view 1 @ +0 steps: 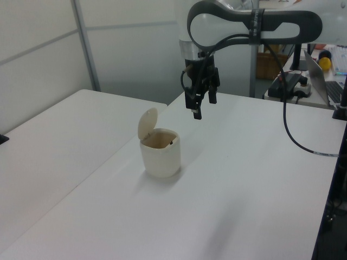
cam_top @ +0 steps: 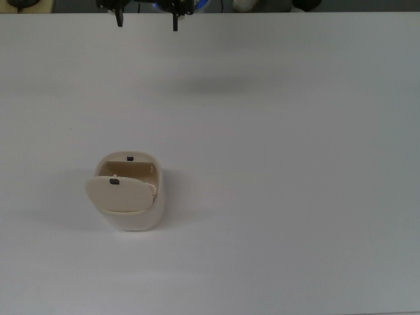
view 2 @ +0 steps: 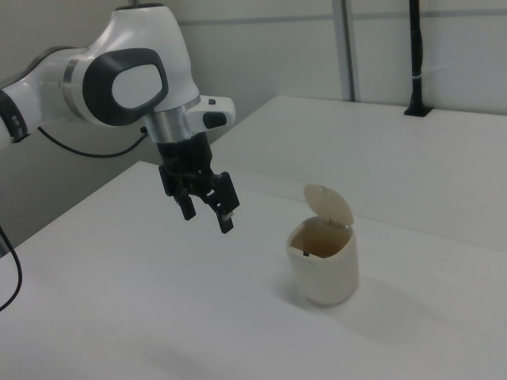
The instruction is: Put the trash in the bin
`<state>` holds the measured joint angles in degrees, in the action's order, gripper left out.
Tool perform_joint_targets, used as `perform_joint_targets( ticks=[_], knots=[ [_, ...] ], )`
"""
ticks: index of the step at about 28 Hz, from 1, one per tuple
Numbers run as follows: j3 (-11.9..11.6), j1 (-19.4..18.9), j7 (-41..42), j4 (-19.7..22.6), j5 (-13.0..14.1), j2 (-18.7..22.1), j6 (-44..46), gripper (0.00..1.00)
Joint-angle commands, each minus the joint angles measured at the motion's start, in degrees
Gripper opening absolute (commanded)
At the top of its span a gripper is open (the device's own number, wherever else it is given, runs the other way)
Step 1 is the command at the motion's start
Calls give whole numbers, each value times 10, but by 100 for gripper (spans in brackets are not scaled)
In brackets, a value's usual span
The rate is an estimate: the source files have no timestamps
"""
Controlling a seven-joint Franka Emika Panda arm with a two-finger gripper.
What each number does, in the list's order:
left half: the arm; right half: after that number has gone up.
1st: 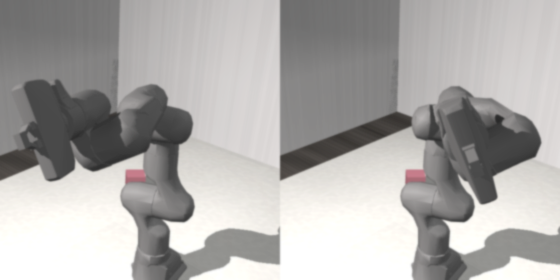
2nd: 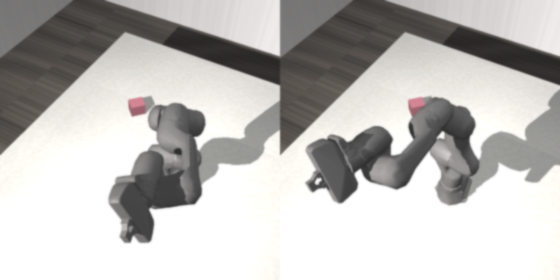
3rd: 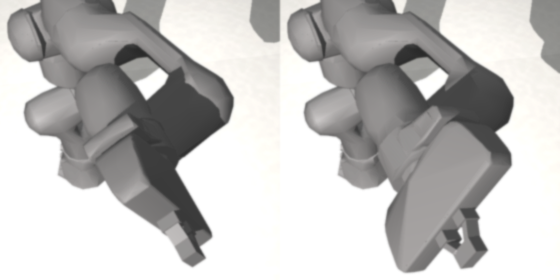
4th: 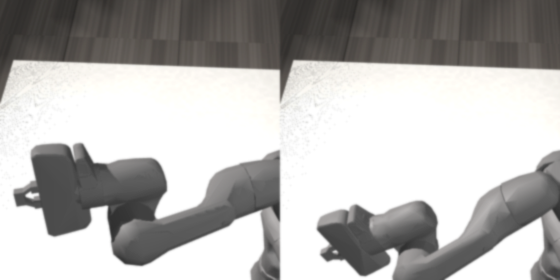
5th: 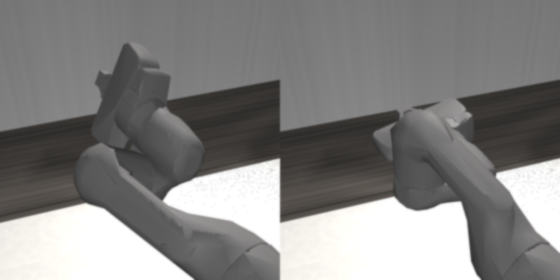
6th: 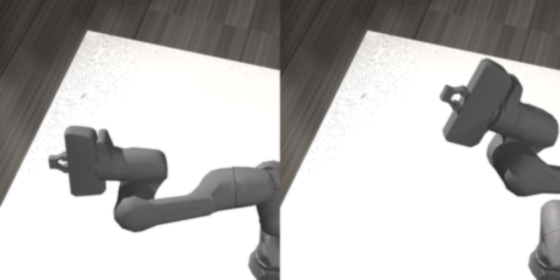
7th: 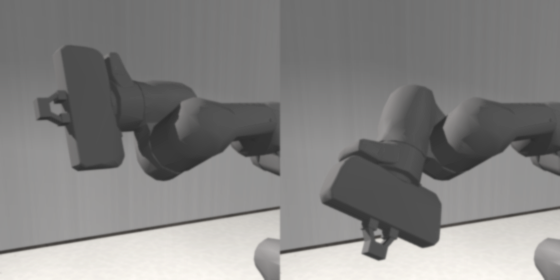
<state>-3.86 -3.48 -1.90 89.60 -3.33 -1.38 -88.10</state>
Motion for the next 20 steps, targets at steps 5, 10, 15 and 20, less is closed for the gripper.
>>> perform_joint_targets(
  ticks=[5,10,15,20],
  knots=[
    [-3,-4,-12,5,10,9,15,100],
    [-3,-4,-12,5,10,8,15,100],
    [-4,-3,-13,5,10,5,14,100],
    [-8,-2,-12,5,10,5,13,100]
  ],
)
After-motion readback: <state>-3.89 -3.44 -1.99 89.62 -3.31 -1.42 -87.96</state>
